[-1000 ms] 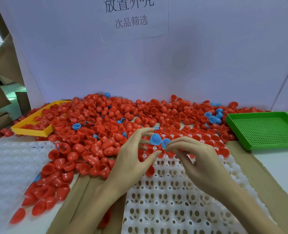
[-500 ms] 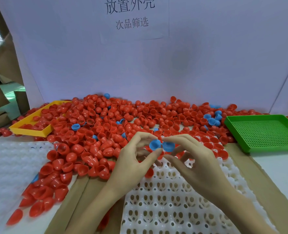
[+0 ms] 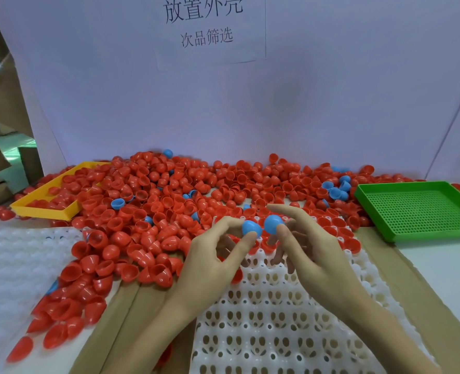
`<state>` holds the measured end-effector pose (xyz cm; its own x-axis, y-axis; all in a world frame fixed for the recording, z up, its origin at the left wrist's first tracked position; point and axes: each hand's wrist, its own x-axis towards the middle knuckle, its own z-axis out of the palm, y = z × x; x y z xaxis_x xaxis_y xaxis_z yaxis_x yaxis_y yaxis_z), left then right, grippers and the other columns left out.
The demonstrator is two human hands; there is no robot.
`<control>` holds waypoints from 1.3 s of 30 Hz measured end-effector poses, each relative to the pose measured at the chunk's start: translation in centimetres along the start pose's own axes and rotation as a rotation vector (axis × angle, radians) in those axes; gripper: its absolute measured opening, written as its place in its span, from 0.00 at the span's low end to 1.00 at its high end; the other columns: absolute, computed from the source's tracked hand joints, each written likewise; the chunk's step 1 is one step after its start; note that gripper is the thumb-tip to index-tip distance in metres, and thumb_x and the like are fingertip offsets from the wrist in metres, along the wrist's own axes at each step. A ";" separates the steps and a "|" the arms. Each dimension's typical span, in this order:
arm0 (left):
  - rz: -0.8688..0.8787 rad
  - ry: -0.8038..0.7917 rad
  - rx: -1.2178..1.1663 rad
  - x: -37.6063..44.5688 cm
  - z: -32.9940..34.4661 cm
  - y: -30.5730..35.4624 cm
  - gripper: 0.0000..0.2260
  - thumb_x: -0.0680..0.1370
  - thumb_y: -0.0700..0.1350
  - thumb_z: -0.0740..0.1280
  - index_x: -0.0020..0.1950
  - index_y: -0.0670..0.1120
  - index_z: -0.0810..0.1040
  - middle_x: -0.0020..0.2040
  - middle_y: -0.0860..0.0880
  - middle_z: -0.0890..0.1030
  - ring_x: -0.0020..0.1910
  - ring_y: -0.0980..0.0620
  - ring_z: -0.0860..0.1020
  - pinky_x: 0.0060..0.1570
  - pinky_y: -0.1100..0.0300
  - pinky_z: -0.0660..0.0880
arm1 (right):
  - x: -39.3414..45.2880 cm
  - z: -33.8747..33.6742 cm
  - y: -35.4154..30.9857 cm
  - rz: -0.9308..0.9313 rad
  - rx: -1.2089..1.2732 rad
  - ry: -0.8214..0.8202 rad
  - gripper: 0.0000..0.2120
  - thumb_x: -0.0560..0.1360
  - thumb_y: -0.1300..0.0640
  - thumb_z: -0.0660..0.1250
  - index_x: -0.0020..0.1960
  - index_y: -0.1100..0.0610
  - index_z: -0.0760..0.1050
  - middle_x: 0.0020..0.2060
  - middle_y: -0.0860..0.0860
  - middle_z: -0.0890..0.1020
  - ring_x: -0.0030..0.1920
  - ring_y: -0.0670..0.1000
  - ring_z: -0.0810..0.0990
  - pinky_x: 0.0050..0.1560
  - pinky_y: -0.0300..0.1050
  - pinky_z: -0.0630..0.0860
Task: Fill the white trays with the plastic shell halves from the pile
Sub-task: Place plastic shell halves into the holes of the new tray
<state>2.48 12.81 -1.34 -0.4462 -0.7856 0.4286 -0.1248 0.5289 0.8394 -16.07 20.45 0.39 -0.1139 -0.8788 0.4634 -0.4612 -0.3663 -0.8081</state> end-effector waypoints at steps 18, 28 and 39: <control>0.054 -0.167 -0.032 -0.3 0.3 0.6 0.09 0.83 0.51 0.71 0.63 0.58 0.81 0.54 0.54 0.85 0.50 0.49 0.86 0.52 0.56 0.82 | 0.1 0.2 1.5 0.143 -0.078 0.042 0.11 0.83 0.60 0.66 0.55 0.43 0.79 0.30 0.52 0.81 0.26 0.49 0.80 0.30 0.41 0.76; 0.091 -0.199 0.308 0.1 -1.1 -0.5 0.06 0.79 0.59 0.72 0.53 0.60 0.83 0.51 0.62 0.84 0.58 0.57 0.80 0.63 0.60 0.71 | -0.2 0.7 1.4 0.167 -0.021 -0.123 0.20 0.84 0.64 0.64 0.73 0.46 0.73 0.48 0.43 0.83 0.44 0.50 0.85 0.41 0.43 0.81; 0.285 -0.212 0.586 0.1 -0.9 -1.1 0.11 0.81 0.63 0.69 0.51 0.60 0.87 0.46 0.62 0.74 0.50 0.60 0.72 0.56 0.65 0.67 | -0.1 0.4 1.8 0.188 -0.138 -0.165 0.15 0.82 0.61 0.69 0.65 0.47 0.80 0.45 0.46 0.85 0.40 0.47 0.86 0.42 0.41 0.83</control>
<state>3.39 11.87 -1.94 -0.6888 -0.5419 0.4815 -0.4090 0.8389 0.3590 -16.54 19.73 -1.29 -0.0691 -0.9693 0.2358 -0.5619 -0.1575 -0.8120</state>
